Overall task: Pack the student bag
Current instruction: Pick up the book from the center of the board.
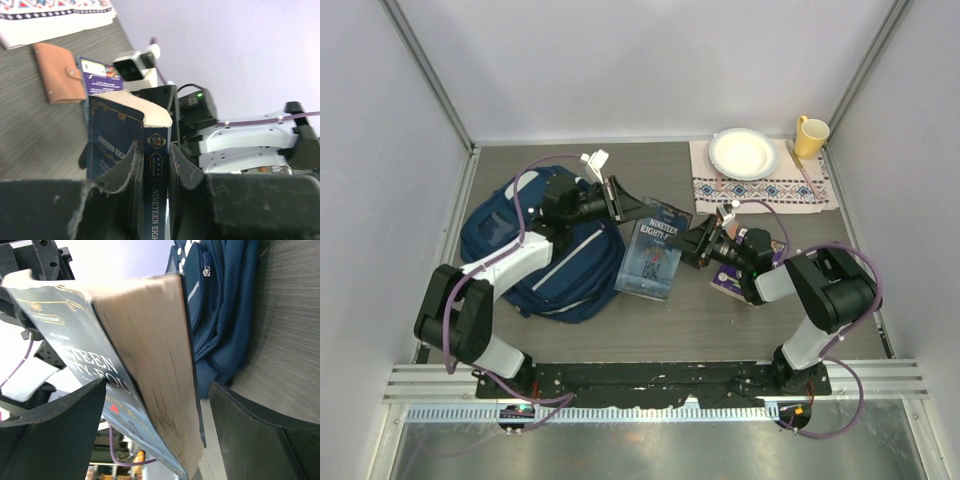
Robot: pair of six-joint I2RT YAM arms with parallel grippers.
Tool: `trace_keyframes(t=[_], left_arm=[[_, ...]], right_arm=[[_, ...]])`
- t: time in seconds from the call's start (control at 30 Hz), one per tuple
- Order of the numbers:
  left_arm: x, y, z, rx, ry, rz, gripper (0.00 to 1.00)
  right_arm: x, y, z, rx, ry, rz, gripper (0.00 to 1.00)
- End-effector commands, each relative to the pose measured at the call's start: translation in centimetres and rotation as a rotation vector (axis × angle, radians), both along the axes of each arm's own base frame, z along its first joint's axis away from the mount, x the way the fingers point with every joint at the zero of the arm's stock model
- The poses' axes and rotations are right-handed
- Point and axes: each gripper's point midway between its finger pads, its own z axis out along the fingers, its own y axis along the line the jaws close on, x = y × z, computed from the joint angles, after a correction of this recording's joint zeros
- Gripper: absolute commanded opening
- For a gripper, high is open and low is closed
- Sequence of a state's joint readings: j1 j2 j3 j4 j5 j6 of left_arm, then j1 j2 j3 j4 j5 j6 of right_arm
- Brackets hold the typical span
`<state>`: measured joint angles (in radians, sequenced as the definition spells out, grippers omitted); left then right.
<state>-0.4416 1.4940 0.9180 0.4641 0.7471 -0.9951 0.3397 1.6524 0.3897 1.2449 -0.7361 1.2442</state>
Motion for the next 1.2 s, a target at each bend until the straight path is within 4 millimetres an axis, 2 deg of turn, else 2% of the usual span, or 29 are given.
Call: trace_keyframes(t=[0.0,0.1,0.27,0.4,0.53,0.87,0.93,1.0,1.17], left_arm=[[-1.4,-0.8,9.4,-0.235,-0.183,-0.114,0.00],[-1.5,-0.8,9.8,-0.250,-0.195,-0.119,0.00],[-1.7,-0.7,10.2,-0.281,-0.198,-0.126,0.00],[-2.0,-0.6,11.3,-0.329,-0.198,-0.133,0.00],[-2.0,-0.4,12.0,-0.345,-0.207,-0.118,0.00],[-1.3,-0.5,11.9,-0.372,-0.182,-0.103,0.00],[-1.2,-0.6,11.7,-0.372,-0.173,-0.101,0.00],[-1.0,-0.6,11.3,-0.369,-0.169,-0.093,0.00],[-0.3,-0.6,9.7,-0.342,-0.137,-0.060,0.00]], right_arm=[[-1.5,1.1,6.1,0.188,-0.224,0.078,0.88],[-1.9,1.0,6.4,0.180,-0.250,0.072,0.88],[-2.3,1.5,8.2,0.197,-0.308,0.119,0.89],[-2.0,1.4,8.6,0.198,-0.336,0.094,0.89],[-2.7,1.0,8.8,0.186,-0.374,0.076,0.88],[-4.9,0.2,12.4,0.191,-0.501,0.082,0.89],[-4.7,0.2,12.2,0.164,-0.494,0.073,0.88],[-5.0,0.1,12.7,0.153,-0.508,0.072,0.82],[-5.3,-0.2,13.7,0.137,-0.534,0.052,0.43]])
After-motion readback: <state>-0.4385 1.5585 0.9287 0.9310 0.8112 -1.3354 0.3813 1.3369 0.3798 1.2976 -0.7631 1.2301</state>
